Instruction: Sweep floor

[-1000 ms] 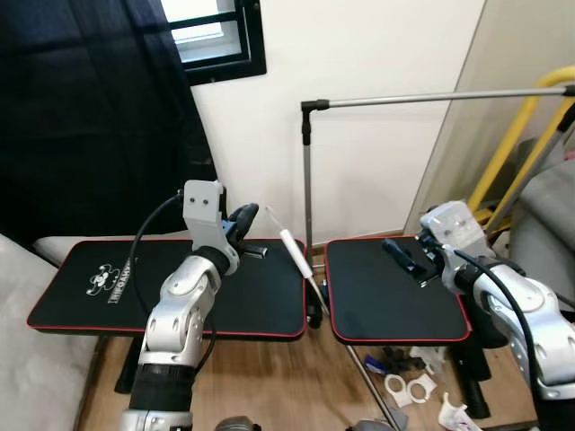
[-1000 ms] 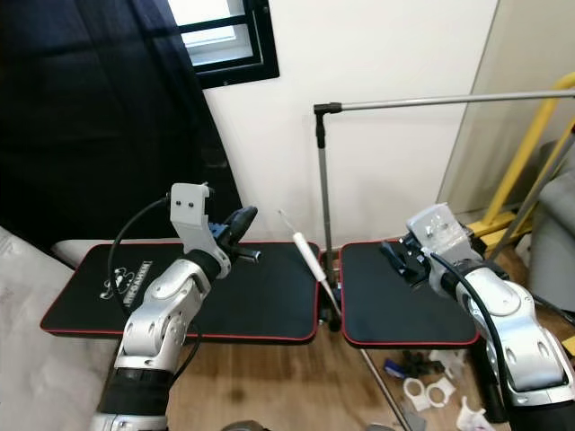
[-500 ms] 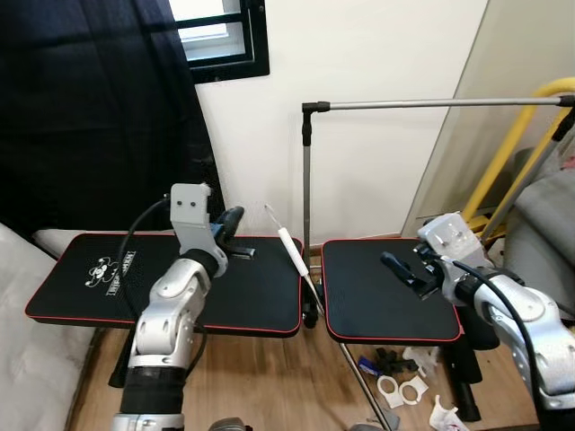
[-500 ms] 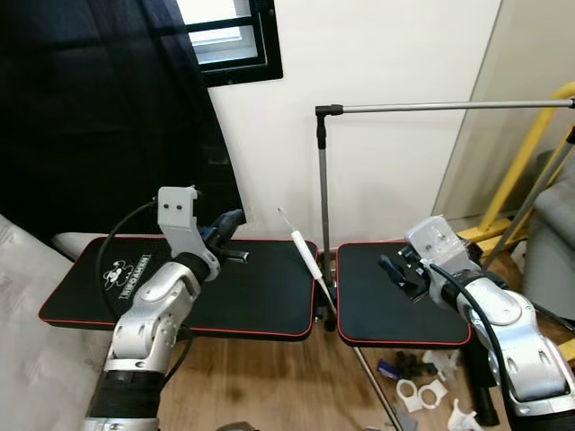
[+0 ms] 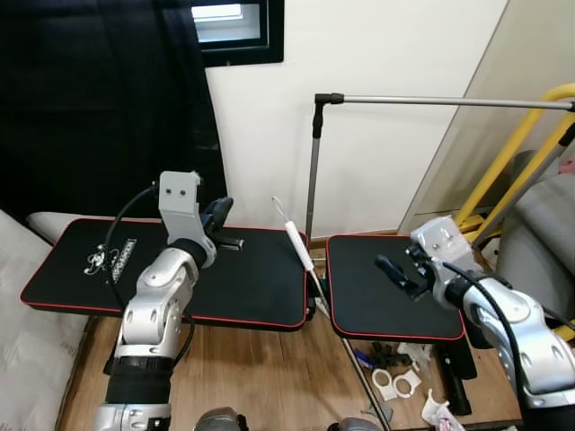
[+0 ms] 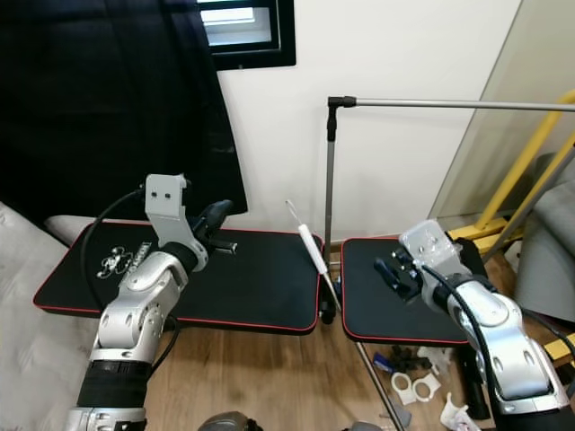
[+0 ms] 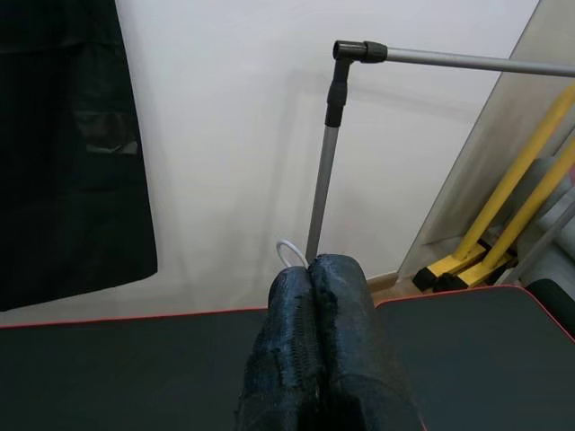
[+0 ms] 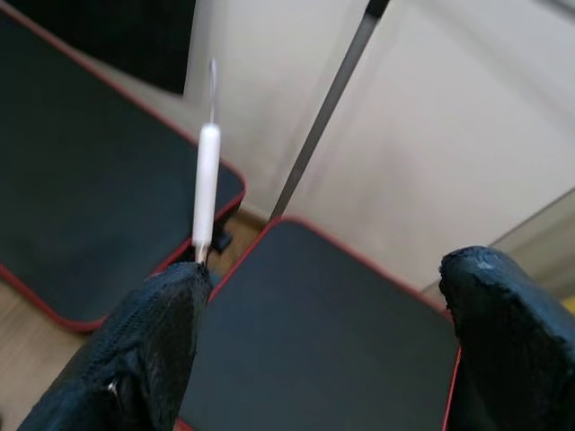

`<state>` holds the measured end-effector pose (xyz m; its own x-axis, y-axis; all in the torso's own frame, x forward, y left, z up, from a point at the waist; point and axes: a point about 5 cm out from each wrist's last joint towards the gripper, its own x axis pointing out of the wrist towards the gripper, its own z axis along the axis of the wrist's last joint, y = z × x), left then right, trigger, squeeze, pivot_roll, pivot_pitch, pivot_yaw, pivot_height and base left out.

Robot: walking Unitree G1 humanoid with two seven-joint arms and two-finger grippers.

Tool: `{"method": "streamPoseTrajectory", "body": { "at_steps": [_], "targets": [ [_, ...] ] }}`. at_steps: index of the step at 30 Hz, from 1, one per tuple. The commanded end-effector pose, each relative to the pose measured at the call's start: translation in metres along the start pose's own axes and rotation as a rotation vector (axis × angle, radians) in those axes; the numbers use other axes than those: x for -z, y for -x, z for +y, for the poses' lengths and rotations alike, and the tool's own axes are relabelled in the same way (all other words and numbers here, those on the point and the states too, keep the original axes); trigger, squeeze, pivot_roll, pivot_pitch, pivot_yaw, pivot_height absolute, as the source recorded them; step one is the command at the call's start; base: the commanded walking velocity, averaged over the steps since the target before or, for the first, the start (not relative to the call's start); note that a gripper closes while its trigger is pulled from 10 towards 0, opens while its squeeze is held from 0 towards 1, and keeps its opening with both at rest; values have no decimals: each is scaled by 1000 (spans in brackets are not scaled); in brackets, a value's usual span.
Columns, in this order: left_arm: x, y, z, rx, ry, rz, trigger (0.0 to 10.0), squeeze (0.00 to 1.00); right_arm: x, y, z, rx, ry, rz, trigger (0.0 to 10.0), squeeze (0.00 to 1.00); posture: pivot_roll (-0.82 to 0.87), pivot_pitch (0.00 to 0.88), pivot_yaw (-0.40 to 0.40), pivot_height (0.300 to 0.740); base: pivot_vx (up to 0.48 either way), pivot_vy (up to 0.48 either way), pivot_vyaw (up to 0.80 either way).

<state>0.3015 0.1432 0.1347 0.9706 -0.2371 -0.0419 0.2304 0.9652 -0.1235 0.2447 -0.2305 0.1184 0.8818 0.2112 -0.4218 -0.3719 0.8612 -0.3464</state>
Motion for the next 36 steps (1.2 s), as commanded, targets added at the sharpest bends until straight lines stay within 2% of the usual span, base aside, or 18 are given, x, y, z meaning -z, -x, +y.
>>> {"method": "streamPoseTrajectory", "body": {
  "at_steps": [1, 8, 11, 15, 19, 36],
  "targets": [
    [3, 1, 2, -32, 6, 17, 10000, 0, 7, 2, -3, -2, 1, 27, 10000, 0, 6, 0, -23, 715, 0, 0, 0],
    [2, 3, 1, -24, 6, 13, 10000, 0, 20, 6, -7, 1, 11, 74, 10000, 0, 9, 0, -28, 695, 0, 0, 0],
    [1, 4, 0, -17, 2, 11, 10000, 0, 34, 8, -10, 7, 33, 137, 10000, 0, 11, 0, -29, 675, 0, 0, 0],
    [0, 4, 0, -16, 3, 9, 10000, 0, 41, 9, -12, 14, 25, 172, 10000, 0, 14, 0, -31, 665, 0, 0, 0],
    [0, 5, 0, -12, 2, 9, 10000, 0, 57, 14, -14, 8, 6, 237, 10000, 0, 15, 0, -30, 640, 0, 0, 0],
    [0, 7, 0, -12, 0, 13, 10000, 0, 77, 17, -9, -33, -6, 324, 10000, 0, 18, 0, -35, 580, 0, 0, 0]
  ]
}}
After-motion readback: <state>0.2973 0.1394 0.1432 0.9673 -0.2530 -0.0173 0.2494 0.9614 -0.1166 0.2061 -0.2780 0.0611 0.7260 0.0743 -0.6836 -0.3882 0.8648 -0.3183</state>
